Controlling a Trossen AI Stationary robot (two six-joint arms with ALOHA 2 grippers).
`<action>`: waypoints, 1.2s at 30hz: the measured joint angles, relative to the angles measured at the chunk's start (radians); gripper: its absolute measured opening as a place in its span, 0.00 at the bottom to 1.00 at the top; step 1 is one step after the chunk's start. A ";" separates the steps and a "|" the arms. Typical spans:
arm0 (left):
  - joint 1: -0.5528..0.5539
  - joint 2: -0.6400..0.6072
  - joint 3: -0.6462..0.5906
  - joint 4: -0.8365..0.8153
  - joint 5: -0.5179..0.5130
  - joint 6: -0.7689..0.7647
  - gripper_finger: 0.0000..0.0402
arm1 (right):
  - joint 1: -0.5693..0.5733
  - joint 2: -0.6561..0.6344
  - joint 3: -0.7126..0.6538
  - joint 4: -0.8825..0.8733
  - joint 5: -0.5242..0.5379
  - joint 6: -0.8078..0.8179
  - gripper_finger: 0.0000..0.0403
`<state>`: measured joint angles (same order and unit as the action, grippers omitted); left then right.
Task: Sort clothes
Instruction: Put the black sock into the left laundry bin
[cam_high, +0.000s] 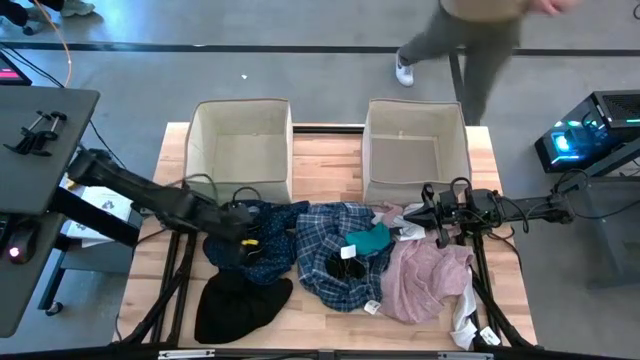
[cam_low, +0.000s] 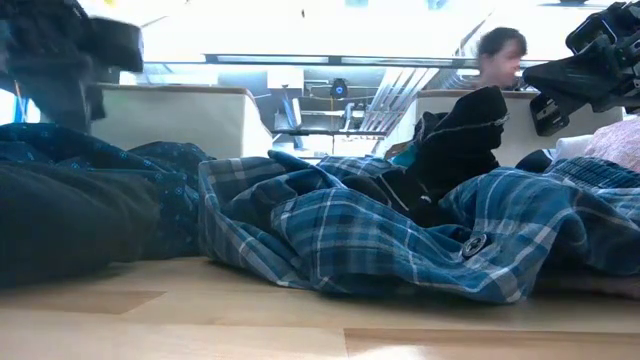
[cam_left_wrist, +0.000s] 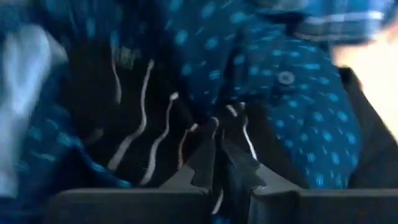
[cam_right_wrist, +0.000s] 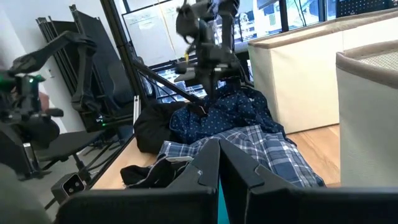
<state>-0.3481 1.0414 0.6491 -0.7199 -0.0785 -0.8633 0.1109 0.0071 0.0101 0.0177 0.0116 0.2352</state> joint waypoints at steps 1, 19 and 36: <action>0.000 0.030 0.000 0.027 0.024 -0.032 0.06 | 0.000 0.000 0.000 0.000 0.000 0.000 0.00; -0.027 0.291 0.035 0.170 0.225 0.062 0.03 | 0.000 0.000 0.000 -0.002 0.000 0.000 0.00; 0.021 0.114 0.749 -0.233 0.002 0.271 0.00 | 0.000 0.000 0.000 -0.003 0.000 0.000 0.00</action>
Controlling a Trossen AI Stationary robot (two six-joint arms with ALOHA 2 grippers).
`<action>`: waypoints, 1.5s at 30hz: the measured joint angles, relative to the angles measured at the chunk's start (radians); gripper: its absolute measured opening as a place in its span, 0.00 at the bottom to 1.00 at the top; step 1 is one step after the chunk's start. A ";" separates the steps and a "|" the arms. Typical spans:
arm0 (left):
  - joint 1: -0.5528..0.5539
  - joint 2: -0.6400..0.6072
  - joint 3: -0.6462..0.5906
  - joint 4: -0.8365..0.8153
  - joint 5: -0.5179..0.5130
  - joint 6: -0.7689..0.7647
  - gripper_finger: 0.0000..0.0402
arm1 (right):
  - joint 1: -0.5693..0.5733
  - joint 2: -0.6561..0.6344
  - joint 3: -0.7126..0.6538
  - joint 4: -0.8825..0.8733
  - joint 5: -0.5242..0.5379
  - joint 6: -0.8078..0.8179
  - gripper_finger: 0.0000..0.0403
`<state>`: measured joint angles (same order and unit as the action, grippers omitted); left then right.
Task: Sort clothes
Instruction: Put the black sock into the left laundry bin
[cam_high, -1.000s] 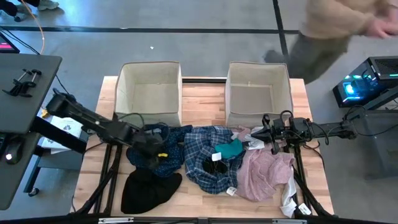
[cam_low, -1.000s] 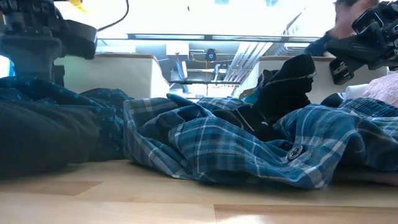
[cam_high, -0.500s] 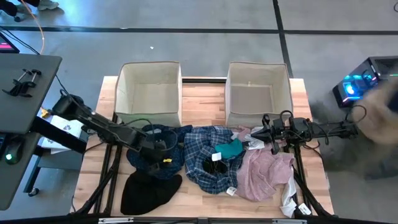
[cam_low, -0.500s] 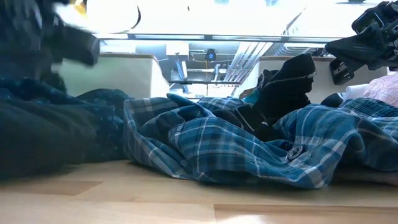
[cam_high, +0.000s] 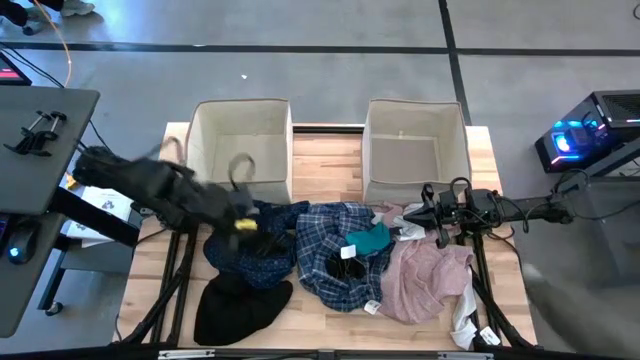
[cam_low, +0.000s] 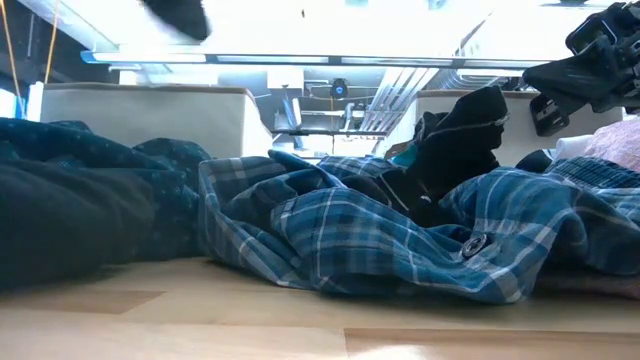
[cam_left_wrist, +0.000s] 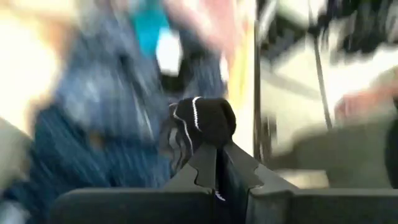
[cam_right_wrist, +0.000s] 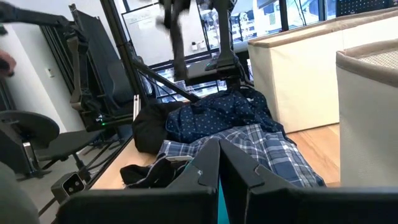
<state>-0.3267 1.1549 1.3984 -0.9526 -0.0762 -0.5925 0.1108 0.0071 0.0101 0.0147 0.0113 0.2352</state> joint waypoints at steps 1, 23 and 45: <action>0.014 -0.001 0.043 0.002 -0.049 0.020 0.00 | 0.000 0.000 0.000 0.000 0.000 0.000 0.00; 0.767 0.095 -0.010 -0.170 -0.240 0.493 0.00 | 0.000 0.000 0.000 0.000 0.000 0.000 0.00; 1.000 0.181 -0.149 -0.209 -0.028 0.521 0.47 | 0.000 0.000 0.000 0.000 0.000 0.000 0.00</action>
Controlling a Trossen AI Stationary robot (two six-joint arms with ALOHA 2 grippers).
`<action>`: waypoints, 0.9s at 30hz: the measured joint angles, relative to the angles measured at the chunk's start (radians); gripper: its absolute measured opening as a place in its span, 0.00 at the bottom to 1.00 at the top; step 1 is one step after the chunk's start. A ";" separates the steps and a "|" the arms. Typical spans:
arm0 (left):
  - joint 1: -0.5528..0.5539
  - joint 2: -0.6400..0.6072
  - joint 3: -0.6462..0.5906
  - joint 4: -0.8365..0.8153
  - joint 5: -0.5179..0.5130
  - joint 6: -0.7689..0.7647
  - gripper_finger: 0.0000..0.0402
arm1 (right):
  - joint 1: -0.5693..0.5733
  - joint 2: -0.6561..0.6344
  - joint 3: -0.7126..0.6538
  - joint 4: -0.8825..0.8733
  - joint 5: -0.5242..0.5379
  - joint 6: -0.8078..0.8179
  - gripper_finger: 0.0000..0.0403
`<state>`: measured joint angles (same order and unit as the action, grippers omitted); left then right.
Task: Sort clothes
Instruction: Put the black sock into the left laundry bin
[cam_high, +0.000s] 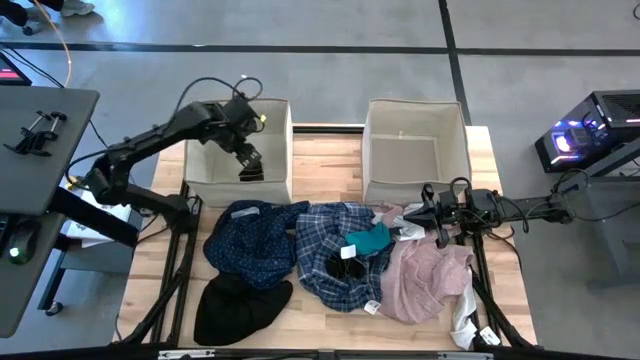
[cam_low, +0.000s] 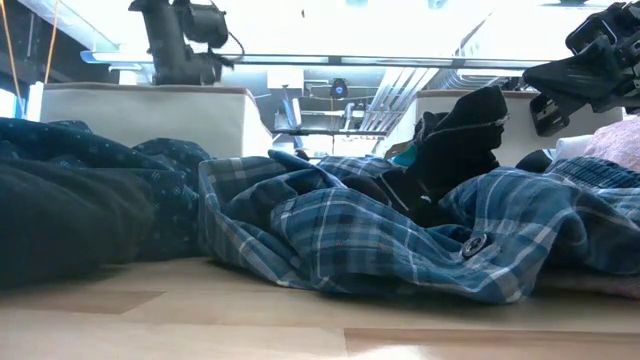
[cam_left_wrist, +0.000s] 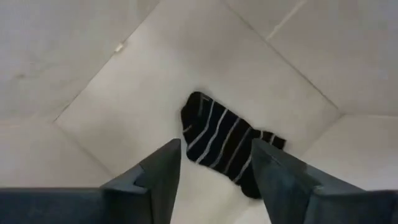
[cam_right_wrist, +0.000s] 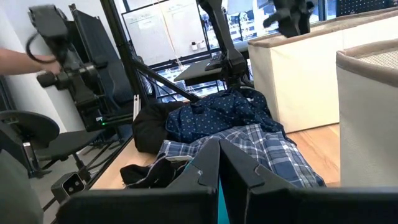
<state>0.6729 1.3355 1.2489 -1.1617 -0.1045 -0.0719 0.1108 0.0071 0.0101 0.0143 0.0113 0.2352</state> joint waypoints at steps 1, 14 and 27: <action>-0.006 -0.010 0.026 -0.021 0.006 -0.006 0.48 | 0.000 0.000 0.000 0.000 0.000 0.000 0.00; -0.458 -0.247 0.117 0.213 0.367 0.071 0.39 | 0.000 0.000 0.000 0.000 0.000 -0.041 0.00; -0.837 0.088 0.117 0.559 0.301 0.114 0.36 | 0.000 0.000 0.000 0.000 0.000 -0.056 0.00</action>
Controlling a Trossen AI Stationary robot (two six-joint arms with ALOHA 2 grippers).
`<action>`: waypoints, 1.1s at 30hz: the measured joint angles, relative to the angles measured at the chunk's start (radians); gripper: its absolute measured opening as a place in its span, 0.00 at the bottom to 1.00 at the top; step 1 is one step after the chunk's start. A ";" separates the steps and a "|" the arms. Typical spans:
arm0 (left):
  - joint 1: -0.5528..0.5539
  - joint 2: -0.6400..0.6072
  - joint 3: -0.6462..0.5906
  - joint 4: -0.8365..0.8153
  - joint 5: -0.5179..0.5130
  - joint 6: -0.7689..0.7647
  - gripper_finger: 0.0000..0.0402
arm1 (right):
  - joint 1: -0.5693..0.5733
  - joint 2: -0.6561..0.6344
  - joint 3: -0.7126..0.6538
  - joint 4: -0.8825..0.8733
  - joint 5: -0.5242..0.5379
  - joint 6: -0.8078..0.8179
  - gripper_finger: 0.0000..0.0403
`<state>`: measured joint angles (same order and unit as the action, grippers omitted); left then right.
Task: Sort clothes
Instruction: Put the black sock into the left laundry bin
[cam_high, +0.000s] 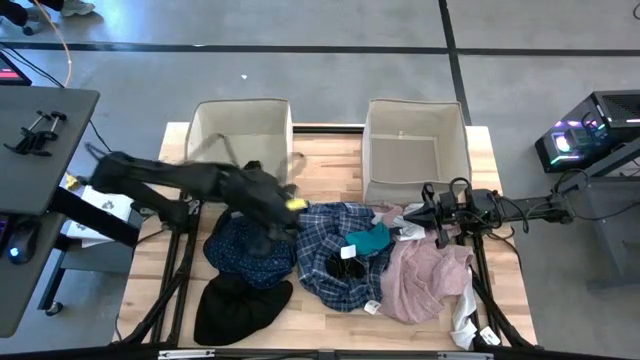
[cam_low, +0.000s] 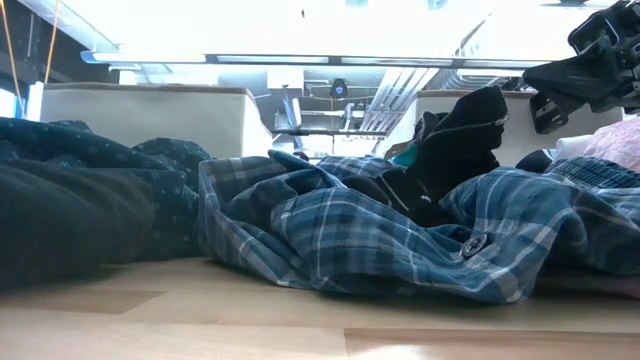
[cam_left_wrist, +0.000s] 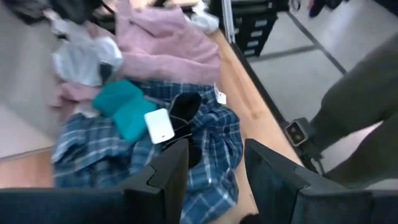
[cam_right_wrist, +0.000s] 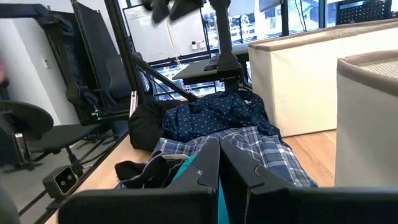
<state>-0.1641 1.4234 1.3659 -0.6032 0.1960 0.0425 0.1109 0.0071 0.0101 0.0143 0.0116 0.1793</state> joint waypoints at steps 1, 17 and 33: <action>-0.003 0.045 0.000 0.033 0.001 0.000 0.36 | 0.000 0.000 0.000 0.000 0.000 0.000 0.00; 0.004 0.559 -0.001 0.548 0.001 0.225 0.36 | 0.000 0.000 0.000 0.000 0.000 0.003 0.00; -0.004 0.572 -0.002 0.535 -0.216 0.029 0.03 | 0.000 0.000 0.000 0.000 0.000 0.004 0.00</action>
<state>-0.1678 1.9956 1.3640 -0.0686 -0.0200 0.0712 0.1109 0.0071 0.0101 0.0143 0.0113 0.1829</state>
